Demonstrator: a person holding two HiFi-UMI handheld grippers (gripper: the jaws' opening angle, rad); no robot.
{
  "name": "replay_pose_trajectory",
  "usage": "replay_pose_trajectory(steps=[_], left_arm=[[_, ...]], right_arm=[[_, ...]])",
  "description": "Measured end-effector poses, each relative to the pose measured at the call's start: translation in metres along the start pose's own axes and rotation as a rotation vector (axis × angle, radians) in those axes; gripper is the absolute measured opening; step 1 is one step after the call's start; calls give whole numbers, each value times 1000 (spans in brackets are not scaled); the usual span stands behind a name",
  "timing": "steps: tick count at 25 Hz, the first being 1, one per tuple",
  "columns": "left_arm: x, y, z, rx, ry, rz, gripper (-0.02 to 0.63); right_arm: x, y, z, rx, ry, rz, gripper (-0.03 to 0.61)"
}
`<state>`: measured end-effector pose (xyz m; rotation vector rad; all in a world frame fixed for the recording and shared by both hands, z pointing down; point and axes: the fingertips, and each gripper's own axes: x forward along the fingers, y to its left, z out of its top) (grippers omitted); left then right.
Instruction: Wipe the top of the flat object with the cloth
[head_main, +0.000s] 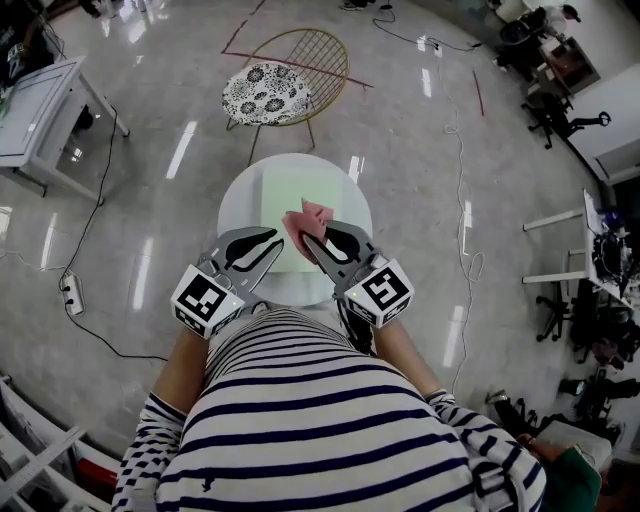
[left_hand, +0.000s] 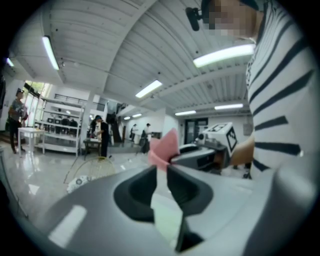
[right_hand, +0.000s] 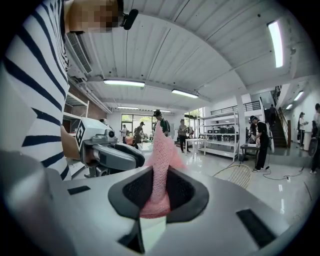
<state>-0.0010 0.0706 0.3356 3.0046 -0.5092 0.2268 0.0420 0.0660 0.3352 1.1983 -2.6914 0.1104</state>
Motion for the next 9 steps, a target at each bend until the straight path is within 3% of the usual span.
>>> replay_pose_trajectory(steps=[9], left_arm=[[-3, -5, 4, -1, -4, -4, 67]], right_arm=[[-2, 7, 8, -31, 6, -8, 61]])
